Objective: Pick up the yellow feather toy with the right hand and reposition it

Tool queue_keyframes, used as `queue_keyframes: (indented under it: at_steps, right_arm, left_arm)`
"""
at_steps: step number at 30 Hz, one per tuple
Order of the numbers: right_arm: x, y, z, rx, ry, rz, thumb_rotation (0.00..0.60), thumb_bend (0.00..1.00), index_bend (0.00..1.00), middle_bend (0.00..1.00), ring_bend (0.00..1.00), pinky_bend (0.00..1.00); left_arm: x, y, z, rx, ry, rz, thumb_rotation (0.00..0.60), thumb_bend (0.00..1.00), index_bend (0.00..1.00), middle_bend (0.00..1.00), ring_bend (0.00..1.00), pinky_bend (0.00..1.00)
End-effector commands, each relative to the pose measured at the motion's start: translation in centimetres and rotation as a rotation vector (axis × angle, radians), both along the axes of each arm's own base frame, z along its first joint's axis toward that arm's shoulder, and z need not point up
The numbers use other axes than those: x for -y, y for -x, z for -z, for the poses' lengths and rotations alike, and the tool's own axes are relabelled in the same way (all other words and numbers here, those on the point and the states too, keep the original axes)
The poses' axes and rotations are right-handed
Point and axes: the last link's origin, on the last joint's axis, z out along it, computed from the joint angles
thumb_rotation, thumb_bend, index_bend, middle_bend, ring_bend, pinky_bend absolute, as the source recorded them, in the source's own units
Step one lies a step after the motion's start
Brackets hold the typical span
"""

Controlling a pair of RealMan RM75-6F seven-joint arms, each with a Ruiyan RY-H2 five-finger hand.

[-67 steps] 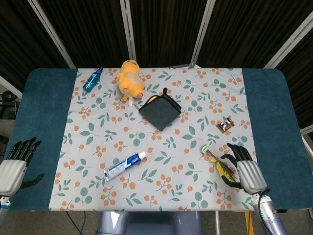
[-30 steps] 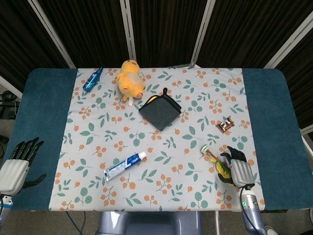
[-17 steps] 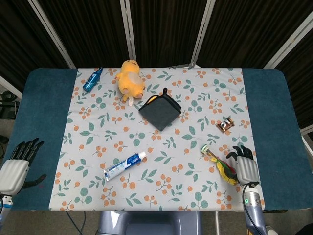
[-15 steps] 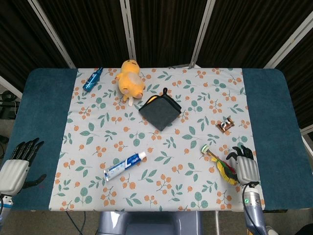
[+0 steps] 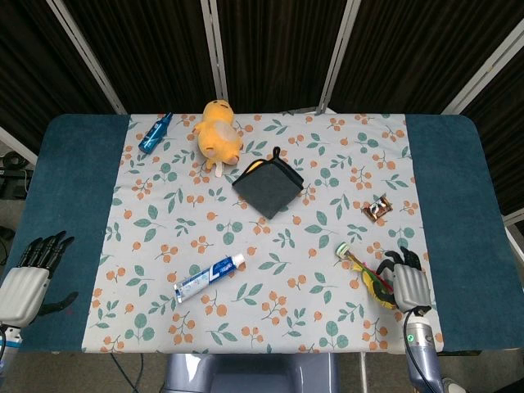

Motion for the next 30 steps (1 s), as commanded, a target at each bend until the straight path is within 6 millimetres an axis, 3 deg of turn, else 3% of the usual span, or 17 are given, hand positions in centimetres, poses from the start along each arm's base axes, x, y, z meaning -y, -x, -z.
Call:
queue_keyframes:
  at_steps: [1,9,18,30]
  right_arm:
    - [0.0,0.0,0.1,0.000,0.000,0.002,0.600,0.32,0.54,0.21,0.00,0.00]
    - [-0.1,0.0,0.2,0.005,0.000,0.010,0.600,0.39,0.57,0.21,0.00,0.00]
    - [0.0,-0.4,-0.1,0.015,0.004,-0.001,0.600,0.39,0.58,0.22,0.00,0.00]
    - [2.3,-2.7,-3.0,-0.063,0.057,-0.138,0.600,0.39,0.59,0.22,0.00,0.00]
  left_arm:
    - [0.0,0.0,0.0,0.000,0.001,-0.001,0.597,0.23,0.00,0.00,0.00,0.00]
    - [0.0,0.0,0.0,0.002,0.002,-0.002,0.600,0.23,0.00,0.00,0.00,0.00]
    - [0.0,0.0,0.0,0.002,0.002,-0.003,0.600,0.23,0.00,0.00,0.00,0.00]
    - [0.0,0.0,0.0,0.008,0.002,-0.005,0.597,0.23,0.00,0.00,0.00,0.00]
